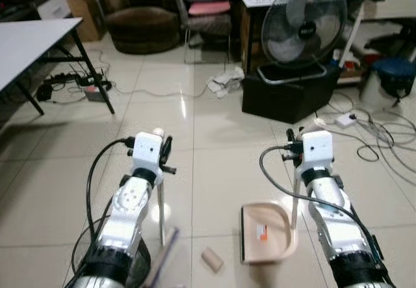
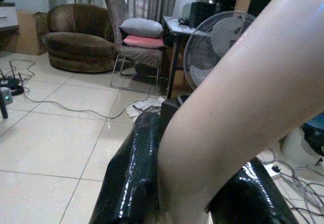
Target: Sweep floor
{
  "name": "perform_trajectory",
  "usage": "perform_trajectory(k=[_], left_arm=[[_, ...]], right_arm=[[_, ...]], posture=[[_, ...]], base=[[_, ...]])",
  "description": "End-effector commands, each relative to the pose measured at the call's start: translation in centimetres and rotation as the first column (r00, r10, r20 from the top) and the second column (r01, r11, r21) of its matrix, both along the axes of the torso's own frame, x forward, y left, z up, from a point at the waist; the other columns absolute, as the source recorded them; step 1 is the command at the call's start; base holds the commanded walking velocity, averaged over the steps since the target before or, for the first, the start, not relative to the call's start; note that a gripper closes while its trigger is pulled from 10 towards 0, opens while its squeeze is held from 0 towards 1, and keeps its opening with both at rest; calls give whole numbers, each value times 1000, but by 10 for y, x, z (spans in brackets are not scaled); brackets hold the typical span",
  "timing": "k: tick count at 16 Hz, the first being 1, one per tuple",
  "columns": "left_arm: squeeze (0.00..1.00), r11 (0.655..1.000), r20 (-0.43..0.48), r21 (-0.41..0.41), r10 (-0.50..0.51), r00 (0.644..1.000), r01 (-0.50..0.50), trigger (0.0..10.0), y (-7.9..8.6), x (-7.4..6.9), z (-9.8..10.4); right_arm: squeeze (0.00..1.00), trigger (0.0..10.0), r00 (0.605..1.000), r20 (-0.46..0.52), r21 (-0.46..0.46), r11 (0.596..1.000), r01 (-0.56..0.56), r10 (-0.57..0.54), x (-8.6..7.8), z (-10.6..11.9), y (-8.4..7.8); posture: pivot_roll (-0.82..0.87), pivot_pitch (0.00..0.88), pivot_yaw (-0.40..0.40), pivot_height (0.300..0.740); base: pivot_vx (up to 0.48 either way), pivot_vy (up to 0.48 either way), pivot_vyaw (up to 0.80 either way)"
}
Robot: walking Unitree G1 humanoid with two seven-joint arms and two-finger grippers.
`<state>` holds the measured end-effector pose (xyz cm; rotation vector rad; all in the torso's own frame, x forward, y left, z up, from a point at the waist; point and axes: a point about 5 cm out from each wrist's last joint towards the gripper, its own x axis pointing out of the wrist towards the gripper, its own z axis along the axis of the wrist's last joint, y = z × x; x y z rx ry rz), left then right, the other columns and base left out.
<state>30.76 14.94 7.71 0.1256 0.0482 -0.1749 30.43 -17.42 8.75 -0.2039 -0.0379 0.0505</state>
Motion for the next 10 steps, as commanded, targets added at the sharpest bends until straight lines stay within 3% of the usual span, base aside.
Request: perform_trajectory(k=[1,10], left_arm=[[0,999,35,32,4,999,-5,10000,-3,6,5],[0,997,79,29,72,994,-75,10000,-16,26,11]], right_arm=[[0,10000,999,19,-24,999,-35,36,3,-1,7],[0,10000,996,8,-85,993,-88,89,21,-7,19]], posture=[[-24,71,118,740],[-2,135,123,740]], base=[[0,0,0],[0,0,0]])
